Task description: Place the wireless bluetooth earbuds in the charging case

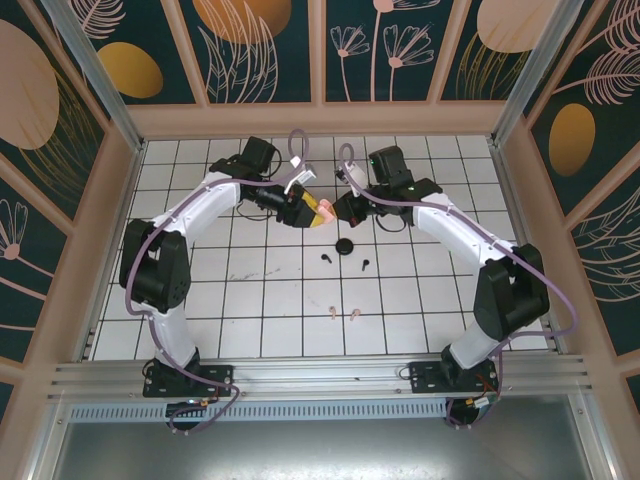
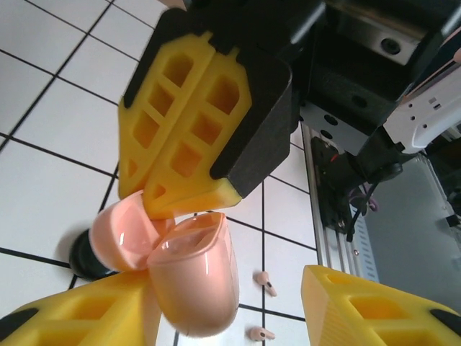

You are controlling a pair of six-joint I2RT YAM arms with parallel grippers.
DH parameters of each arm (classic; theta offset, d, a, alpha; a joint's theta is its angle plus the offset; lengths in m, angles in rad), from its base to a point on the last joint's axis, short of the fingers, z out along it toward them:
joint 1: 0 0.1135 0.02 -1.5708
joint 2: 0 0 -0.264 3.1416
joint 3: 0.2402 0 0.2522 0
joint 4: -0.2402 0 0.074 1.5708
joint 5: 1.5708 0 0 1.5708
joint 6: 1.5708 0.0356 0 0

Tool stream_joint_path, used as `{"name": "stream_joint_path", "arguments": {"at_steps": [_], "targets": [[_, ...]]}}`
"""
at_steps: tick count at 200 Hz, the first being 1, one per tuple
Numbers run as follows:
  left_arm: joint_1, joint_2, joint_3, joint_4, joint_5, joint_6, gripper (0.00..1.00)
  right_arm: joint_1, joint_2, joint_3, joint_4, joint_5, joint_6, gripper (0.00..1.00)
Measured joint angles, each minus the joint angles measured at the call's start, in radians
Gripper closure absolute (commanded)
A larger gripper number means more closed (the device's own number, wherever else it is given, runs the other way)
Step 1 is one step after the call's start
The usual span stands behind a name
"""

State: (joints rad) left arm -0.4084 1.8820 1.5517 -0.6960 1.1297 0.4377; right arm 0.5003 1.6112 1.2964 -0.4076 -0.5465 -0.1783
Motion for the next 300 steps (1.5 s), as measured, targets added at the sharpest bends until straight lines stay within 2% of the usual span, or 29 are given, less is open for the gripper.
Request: {"name": "stream_joint_path", "arguments": {"at_steps": [20, 83, 188, 209, 246, 266, 300], "targets": [[-0.002, 0.014, 0.012, -0.033, 0.007, 0.024, 0.53, 0.011, 0.011, 0.026, -0.012, 0.002, -0.002, 1.00], [-0.001, 0.028, 0.024, -0.075, 0.016, 0.057, 0.54, 0.021, 0.015, 0.033, -0.017, 0.005, -0.007, 1.00], [0.003, 0.043, 0.048, -0.092, 0.037, 0.058, 0.52, 0.029, 0.015, 0.038, -0.019, 0.026, -0.007, 1.00], [0.003, 0.039, 0.027, -0.033, 0.036, 0.016, 0.52, 0.029, 0.015, 0.038, -0.015, 0.041, -0.007, 1.00], [0.004, 0.002, -0.077, 0.168, 0.038, -0.120, 0.56, 0.032, 0.015, 0.038, -0.015, 0.058, -0.007, 1.00], [0.005, -0.002, -0.088, 0.209, 0.038, -0.160, 0.57, 0.032, 0.015, 0.038, -0.010, 0.063, -0.007, 1.00], [0.010, -0.004, -0.101, 0.262, 0.042, -0.207, 0.51, 0.032, 0.014, 0.038, 0.001, 0.080, -0.008, 1.00]]}}
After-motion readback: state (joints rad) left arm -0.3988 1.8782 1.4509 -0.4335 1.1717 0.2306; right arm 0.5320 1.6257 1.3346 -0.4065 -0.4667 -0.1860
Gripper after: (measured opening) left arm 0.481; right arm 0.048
